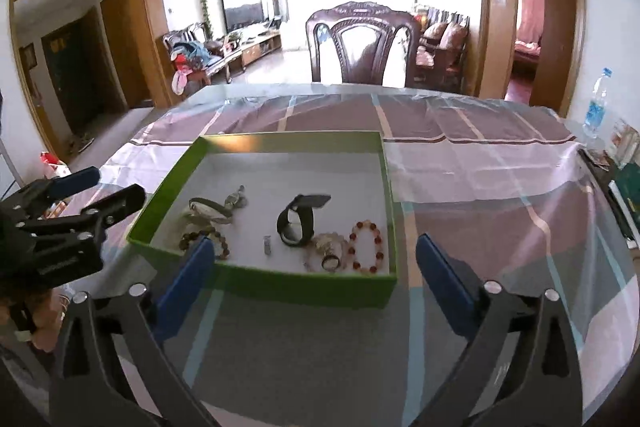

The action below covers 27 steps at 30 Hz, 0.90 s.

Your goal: Organize jewelry

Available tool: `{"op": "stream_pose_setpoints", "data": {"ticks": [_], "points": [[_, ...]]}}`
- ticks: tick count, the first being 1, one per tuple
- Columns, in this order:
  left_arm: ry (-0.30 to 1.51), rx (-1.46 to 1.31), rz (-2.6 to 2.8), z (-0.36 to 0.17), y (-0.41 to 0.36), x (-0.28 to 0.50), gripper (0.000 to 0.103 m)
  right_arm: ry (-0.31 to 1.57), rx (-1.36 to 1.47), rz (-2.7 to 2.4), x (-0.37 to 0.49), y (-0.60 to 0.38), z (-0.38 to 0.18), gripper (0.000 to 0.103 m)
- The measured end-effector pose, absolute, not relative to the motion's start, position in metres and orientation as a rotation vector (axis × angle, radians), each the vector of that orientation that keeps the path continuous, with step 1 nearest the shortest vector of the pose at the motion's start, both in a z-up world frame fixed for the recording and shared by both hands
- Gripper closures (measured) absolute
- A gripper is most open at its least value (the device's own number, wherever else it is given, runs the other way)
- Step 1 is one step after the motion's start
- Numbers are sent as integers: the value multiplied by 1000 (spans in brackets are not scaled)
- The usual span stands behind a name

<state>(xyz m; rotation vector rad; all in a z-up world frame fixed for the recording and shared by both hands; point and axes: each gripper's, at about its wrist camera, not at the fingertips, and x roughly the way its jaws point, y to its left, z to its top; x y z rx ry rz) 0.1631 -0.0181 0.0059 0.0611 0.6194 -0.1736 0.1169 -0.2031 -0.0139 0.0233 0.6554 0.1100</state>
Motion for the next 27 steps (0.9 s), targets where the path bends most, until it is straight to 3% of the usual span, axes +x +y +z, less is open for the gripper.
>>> {"op": "stream_pose_setpoints", "data": {"ticks": [12,27], "points": [[638,76,-147,-21,-24,125,4,610,-13,35,95,-193,-45,4],[659,75,-156,-28,-27,122,4,614,9,35,94,-195,-49,4]]}}
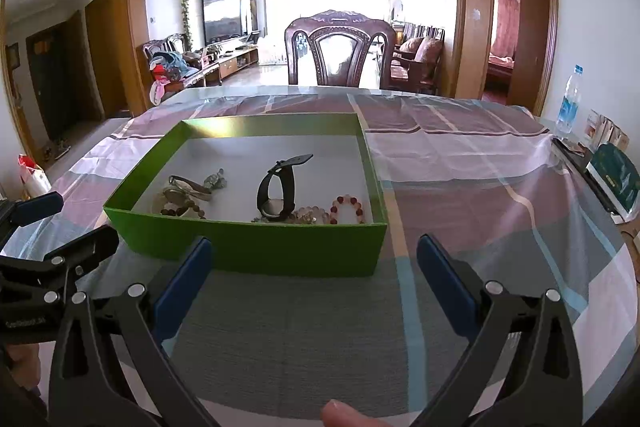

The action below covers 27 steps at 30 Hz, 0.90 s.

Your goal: Organize jewelry

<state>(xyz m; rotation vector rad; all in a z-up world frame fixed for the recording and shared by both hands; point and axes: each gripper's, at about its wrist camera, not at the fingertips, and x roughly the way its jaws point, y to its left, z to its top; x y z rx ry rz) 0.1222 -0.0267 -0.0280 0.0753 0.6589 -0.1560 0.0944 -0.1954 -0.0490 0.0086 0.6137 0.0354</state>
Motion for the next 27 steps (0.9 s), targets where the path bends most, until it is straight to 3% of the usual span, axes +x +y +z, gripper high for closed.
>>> {"op": "stream_pose_setpoints", "data": {"ticks": [27], "points": [[662,77,-162,-30,-29,121,4,613,10,36,94,-195,-49,4]]}}
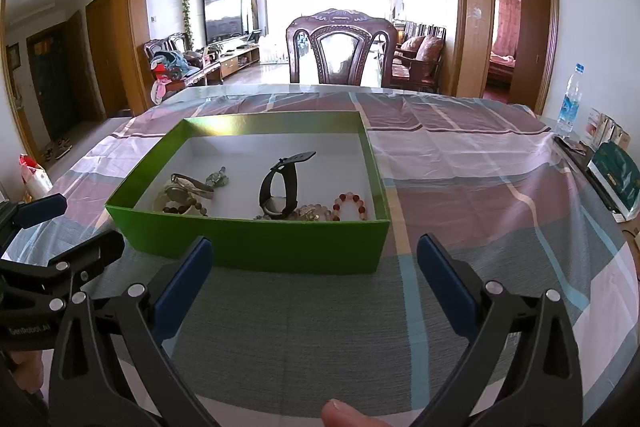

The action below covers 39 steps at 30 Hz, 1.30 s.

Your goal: Organize jewelry

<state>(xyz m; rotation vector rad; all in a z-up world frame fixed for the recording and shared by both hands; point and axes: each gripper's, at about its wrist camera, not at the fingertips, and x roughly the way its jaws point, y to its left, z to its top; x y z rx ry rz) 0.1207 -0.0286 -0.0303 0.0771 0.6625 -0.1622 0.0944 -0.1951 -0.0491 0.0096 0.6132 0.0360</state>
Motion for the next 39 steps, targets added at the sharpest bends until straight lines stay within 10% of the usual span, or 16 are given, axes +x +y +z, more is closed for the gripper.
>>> {"op": "stream_pose_setpoints", "data": {"ticks": [39], "points": [[672,74,-165,-34,-36,114,4,615,10,36,94,-195,-50,4]]}}
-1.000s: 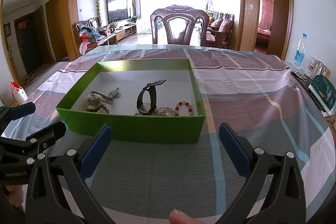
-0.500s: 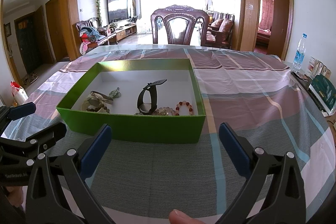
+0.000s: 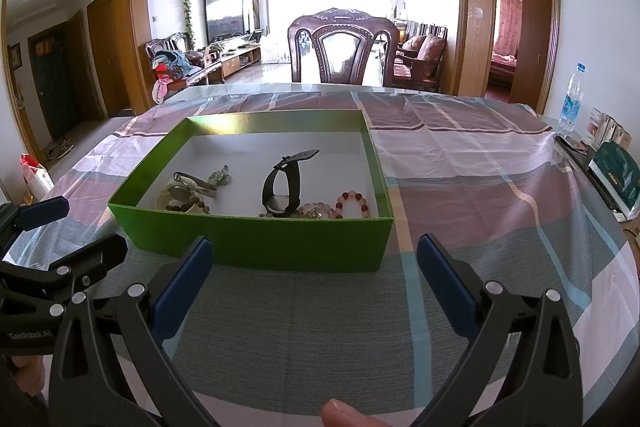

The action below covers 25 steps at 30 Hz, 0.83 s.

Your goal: Organize jewelry

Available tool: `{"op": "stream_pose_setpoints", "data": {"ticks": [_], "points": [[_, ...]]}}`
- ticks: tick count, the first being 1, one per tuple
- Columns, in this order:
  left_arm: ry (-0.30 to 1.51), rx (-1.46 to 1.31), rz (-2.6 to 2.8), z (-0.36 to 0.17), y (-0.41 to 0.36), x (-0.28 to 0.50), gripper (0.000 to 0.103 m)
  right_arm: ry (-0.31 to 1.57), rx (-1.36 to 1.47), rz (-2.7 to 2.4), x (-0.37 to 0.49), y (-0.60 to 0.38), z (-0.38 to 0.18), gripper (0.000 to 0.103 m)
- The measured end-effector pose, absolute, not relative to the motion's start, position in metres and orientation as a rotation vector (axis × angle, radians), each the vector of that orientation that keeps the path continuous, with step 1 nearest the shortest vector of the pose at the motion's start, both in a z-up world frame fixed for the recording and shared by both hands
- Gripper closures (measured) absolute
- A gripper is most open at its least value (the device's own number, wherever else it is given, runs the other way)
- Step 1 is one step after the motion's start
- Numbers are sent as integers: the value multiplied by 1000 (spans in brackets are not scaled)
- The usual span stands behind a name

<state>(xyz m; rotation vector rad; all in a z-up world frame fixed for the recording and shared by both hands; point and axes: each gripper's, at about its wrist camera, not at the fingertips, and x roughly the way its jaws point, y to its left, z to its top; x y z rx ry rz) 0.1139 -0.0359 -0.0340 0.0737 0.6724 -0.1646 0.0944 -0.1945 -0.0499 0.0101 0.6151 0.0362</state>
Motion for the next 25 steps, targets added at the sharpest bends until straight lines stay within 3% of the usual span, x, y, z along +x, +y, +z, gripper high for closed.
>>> {"op": "stream_pose_setpoints", "data": {"ticks": [25], "points": [[694,77,-180,-34,-33,119,4,617,9,39,94,-194,-50,4]]}}
